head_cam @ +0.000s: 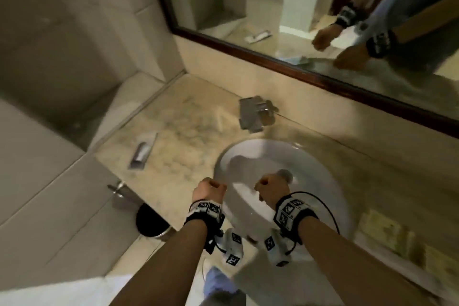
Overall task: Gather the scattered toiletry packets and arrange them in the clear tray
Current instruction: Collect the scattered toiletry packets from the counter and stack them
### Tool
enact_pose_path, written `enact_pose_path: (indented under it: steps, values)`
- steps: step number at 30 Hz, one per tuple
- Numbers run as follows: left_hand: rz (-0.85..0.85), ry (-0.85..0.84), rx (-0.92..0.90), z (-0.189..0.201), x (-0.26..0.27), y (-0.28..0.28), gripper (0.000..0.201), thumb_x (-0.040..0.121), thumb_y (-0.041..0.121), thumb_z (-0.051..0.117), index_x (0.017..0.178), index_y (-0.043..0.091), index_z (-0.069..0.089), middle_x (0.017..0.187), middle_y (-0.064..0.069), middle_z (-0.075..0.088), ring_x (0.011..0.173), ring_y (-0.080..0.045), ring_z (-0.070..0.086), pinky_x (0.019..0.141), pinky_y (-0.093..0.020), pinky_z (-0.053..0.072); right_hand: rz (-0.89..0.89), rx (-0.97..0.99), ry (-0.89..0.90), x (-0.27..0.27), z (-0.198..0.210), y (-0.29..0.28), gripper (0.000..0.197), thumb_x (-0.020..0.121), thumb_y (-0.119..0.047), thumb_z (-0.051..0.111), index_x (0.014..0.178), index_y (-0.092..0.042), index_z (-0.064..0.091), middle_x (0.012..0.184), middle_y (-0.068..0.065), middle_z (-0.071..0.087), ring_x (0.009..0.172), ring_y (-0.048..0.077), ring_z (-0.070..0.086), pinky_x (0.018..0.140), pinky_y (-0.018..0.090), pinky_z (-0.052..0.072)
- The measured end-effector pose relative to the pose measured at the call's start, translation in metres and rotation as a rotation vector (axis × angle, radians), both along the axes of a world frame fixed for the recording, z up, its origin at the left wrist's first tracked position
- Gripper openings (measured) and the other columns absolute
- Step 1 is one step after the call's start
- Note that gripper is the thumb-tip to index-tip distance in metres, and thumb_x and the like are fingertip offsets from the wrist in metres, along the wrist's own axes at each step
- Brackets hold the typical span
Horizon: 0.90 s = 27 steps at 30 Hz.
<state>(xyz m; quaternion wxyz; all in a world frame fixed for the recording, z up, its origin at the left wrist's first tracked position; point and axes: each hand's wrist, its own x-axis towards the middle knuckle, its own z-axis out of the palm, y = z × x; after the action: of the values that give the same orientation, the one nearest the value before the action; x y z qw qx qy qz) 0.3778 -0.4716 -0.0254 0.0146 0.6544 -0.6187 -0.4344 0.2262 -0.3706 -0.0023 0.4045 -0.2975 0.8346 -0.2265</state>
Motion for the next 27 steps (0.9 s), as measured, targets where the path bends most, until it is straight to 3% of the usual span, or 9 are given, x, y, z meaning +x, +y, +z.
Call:
enact_pose_path:
  steps: [4, 8, 11, 14, 18, 21, 27]
  values:
    - [0.151, -0.063, 0.007, -0.004, 0.08, -0.054, 0.023, 0.08, 0.047, 0.068, 0.08, 0.025, 0.058, 0.088, -0.006, 0.071, 0.09, -0.027, 0.067, 0.074, -0.028, 0.05, 0.142, 0.03, 0.003, 0.055, -0.015, -0.085, 0.029, 0.088, -0.018, 0.054, 0.063, -0.005, 0.059, 0.077, 0.018, 0.074, 0.073, 0.03, 0.07, 0.071, 0.037, 0.058]
    - [0.265, -0.118, 0.014, -0.008, 0.135, -0.109, 0.023, 0.081, 0.043, 0.068, 0.088, 0.024, 0.059, 0.1, -0.007, 0.069, 0.097, -0.028, 0.064, 0.076, -0.029, 0.048, 0.23, 0.034, 0.022, 0.101, -0.03, -0.16, 0.031, 0.089, -0.019, 0.048, 0.073, 0.003, 0.063, 0.076, 0.024, 0.069, 0.069, 0.037, 0.067, 0.074, 0.048, 0.059]
    - [0.296, -0.139, 0.018, -0.015, 0.157, -0.148, 0.028, 0.082, 0.04, 0.066, 0.1, 0.021, 0.056, 0.106, -0.01, 0.068, 0.098, -0.03, 0.064, 0.081, -0.032, 0.05, 0.291, 0.064, 0.025, 0.121, -0.035, -0.205, 0.026, 0.092, -0.018, 0.049, 0.095, -0.001, 0.069, 0.093, 0.019, 0.072, 0.088, 0.035, 0.068, 0.075, 0.037, 0.055]
    - [0.322, -0.152, 0.011, -0.018, 0.163, -0.181, 0.036, 0.08, 0.037, 0.063, 0.11, 0.021, 0.05, 0.109, -0.01, 0.066, 0.098, -0.031, 0.064, 0.086, -0.038, 0.053, 0.31, 0.106, 0.019, 0.129, -0.043, -0.245, 0.022, 0.093, -0.019, 0.05, 0.104, -0.011, 0.067, 0.098, 0.01, 0.071, 0.089, 0.028, 0.067, 0.07, 0.028, 0.049]
    - [0.242, -0.187, -0.076, -0.025, 0.161, -0.218, 0.053, 0.085, 0.038, 0.062, 0.126, 0.012, 0.041, 0.125, -0.012, 0.048, 0.112, -0.035, 0.056, 0.092, -0.043, 0.047, 0.322, 0.119, -0.009, 0.135, -0.053, -0.296, 0.022, 0.093, -0.021, 0.052, 0.105, -0.009, 0.066, 0.099, 0.014, 0.071, 0.091, 0.032, 0.067, 0.081, 0.037, 0.056]
    - [0.134, -0.255, -0.116, -0.034, 0.161, -0.239, 0.07, 0.079, 0.05, 0.069, 0.13, 0.012, 0.039, 0.126, -0.01, 0.041, 0.114, -0.033, 0.053, 0.096, -0.043, 0.046, 0.352, 0.114, 0.002, 0.137, -0.054, -0.327, 0.023, 0.092, -0.022, 0.054, 0.11, -0.013, 0.064, 0.104, 0.011, 0.069, 0.094, 0.031, 0.065, 0.082, 0.036, 0.054]
    - [0.011, -0.358, -0.131, -0.049, 0.161, -0.257, 0.068, 0.079, 0.048, 0.066, 0.132, 0.015, 0.041, 0.127, -0.01, 0.037, 0.115, -0.031, 0.044, 0.098, -0.042, 0.042, 0.34, 0.025, -0.024, 0.137, -0.061, -0.366, 0.015, 0.089, -0.022, 0.057, 0.103, -0.017, 0.056, 0.102, 0.011, 0.067, 0.091, 0.03, 0.064, 0.084, 0.044, 0.055]
